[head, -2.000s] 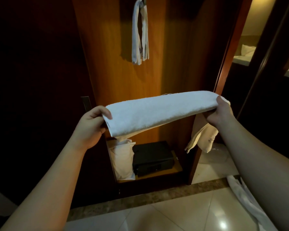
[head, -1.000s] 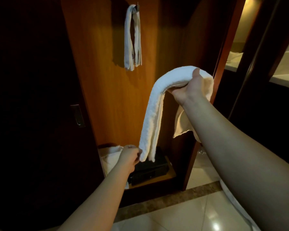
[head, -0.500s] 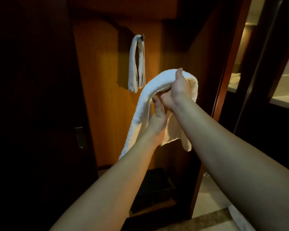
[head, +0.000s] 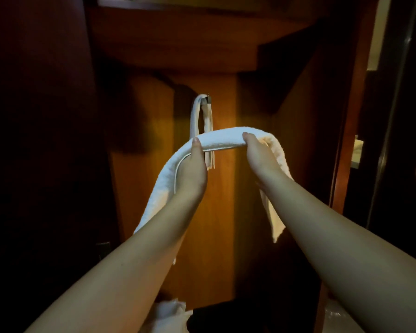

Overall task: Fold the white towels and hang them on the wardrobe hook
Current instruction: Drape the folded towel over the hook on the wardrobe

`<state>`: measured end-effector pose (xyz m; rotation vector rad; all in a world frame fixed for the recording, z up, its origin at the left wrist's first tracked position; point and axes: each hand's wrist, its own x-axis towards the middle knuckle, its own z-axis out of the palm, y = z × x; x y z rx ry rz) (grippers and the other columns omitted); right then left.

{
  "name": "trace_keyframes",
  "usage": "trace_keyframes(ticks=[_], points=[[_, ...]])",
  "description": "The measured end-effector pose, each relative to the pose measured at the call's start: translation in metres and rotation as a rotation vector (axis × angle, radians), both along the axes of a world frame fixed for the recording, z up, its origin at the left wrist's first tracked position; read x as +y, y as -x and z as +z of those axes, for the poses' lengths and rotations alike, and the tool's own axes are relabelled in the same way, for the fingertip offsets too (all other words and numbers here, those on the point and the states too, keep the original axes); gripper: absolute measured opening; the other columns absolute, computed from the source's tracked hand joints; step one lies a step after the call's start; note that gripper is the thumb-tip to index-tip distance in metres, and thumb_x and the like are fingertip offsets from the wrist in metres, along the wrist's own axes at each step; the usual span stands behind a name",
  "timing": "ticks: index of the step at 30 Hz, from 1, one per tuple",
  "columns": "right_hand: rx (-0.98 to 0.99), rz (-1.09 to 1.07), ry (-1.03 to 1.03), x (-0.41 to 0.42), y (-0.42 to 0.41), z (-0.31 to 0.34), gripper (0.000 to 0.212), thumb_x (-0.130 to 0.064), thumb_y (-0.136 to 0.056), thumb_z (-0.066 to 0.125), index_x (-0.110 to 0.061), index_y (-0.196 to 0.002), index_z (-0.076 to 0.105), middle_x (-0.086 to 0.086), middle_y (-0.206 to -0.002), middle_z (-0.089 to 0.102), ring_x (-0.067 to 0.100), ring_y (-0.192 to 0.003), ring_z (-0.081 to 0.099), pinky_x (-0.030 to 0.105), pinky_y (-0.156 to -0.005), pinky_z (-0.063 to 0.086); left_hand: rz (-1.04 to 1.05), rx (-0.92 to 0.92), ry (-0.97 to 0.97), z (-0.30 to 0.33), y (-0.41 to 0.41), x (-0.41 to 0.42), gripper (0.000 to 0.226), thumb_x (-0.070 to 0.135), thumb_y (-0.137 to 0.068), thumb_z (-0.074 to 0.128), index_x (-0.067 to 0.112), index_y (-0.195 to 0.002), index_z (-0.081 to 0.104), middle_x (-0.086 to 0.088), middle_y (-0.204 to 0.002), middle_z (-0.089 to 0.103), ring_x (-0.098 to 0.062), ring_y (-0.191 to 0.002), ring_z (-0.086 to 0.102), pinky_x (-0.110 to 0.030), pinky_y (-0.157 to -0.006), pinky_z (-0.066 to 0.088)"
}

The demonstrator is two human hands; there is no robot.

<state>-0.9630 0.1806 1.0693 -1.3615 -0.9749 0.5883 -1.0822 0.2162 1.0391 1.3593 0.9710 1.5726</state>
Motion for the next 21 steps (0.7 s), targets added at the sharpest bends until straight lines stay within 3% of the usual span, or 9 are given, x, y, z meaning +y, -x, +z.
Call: trace_keyframes(ticks=[2, 4, 6, 9, 11, 13, 15, 19, 21], points=[[-0.080, -0.012, -0.021, 0.028, -0.012, 0.007, 0.059, -0.053, -0.103, 0.037, -0.016, -0.148, 0.044, 0.002, -0.132, 0.056, 0.015, -0.110, 0.051, 0.030, -0.088, 0.037, -0.014, -0.012, 0.004, 0.015, -0.007, 0.023, 0.058, 0.061, -0.102, 0.033, 0.021, -0.136, 0.057, 0.004, -0.118, 0.065, -0.013, -0.113, 0.058, -0.033, -0.102, 0.043], [-0.096, -0.008, -0.050, 0.056, -0.024, 0.018, 0.056, -0.054, -0.103, 0.036, -0.015, -0.140, 0.052, 0.000, -0.109, 0.061, 0.012, -0.094, 0.057, 0.029, -0.076, 0.044, -0.036, -0.009, -0.004, 0.030, -0.014, 0.048, 0.061, 0.061, -0.102, 0.030, 0.019, -0.141, 0.053, 0.006, -0.111, 0.055, -0.010, -0.106, 0.054, -0.029, -0.094, 0.040], [-0.098, 0.002, -0.066, 0.082, -0.038, 0.032, 0.053, -0.053, -0.104, 0.035, -0.015, -0.137, 0.052, 0.000, -0.097, 0.054, 0.008, -0.081, 0.051, 0.028, -0.070, 0.041, -0.033, 0.040, -0.038, 0.045, -0.022, 0.074, 0.065, 0.062, -0.101, 0.028, 0.018, -0.145, 0.048, 0.003, -0.120, 0.056, -0.011, -0.107, 0.056, -0.026, -0.088, 0.037], [-0.109, 0.025, -0.061, 0.120, -0.056, 0.055, 0.053, -0.053, -0.103, 0.036, -0.014, -0.136, 0.052, -0.001, -0.092, 0.052, 0.009, -0.080, 0.047, 0.030, -0.073, 0.037, -0.009, 0.095, -0.095, 0.067, -0.028, 0.115, 0.066, 0.063, -0.100, 0.028, 0.019, -0.145, 0.048, -0.007, -0.142, 0.055, -0.022, -0.134, 0.048, -0.027, -0.095, 0.032], [-0.134, 0.035, -0.077, 0.146, -0.063, 0.069, 0.049, -0.055, -0.102, 0.036, -0.016, -0.126, 0.055, 0.001, -0.091, 0.057, 0.007, -0.079, 0.049, 0.029, -0.072, 0.040, -0.001, 0.151, -0.131, 0.083, -0.032, 0.138, 0.065, 0.061, -0.102, 0.025, 0.020, -0.148, 0.045, -0.008, -0.149, 0.050, -0.022, -0.140, 0.042, -0.027, -0.099, 0.028], [-0.146, 0.049, -0.113, 0.170, -0.068, 0.085, 0.041, -0.055, -0.102, 0.036, -0.019, -0.109, 0.054, 0.004, -0.096, 0.061, 0.008, -0.080, 0.052, 0.031, -0.077, 0.044, 0.036, 0.146, -0.183, 0.100, -0.036, 0.159, 0.064, 0.058, -0.103, 0.026, 0.017, -0.151, 0.039, -0.006, -0.151, 0.045, -0.018, -0.139, 0.039, -0.027, -0.105, 0.027], [-0.165, 0.052, -0.148, 0.190, -0.071, 0.101, 0.036, -0.054, -0.102, 0.037, -0.021, -0.100, 0.051, 0.001, -0.087, 0.058, 0.008, -0.080, 0.052, 0.030, -0.074, 0.043, 0.061, 0.138, -0.202, 0.116, -0.037, 0.179, 0.064, 0.056, -0.104, 0.028, 0.012, -0.150, 0.039, -0.001, -0.133, 0.050, -0.010, -0.124, 0.043, -0.023, -0.100, 0.028], [-0.194, 0.059, -0.161, 0.221, -0.075, 0.132, 0.035, -0.051, -0.103, 0.038, -0.018, -0.104, 0.047, -0.002, -0.079, 0.047, 0.008, -0.074, 0.044, 0.032, -0.077, 0.036, 0.077, 0.203, -0.252, 0.143, -0.035, 0.223, 0.061, 0.065, -0.101, 0.027, 0.022, -0.134, 0.054, -0.002, -0.131, 0.062, -0.006, -0.114, 0.055, -0.019, -0.096, 0.037], [-0.185, 0.095, -0.148, 0.236, -0.076, 0.140, 0.040, -0.051, -0.103, 0.040, -0.017, -0.119, 0.052, 0.006, -0.097, 0.057, 0.016, -0.090, 0.053, 0.031, -0.085, 0.036, 0.101, 0.231, -0.261, 0.150, -0.036, 0.242, 0.072, 0.069, -0.099, 0.024, 0.018, -0.142, 0.050, -0.008, -0.146, 0.053, -0.015, -0.132, 0.049, -0.025, -0.108, 0.033]])
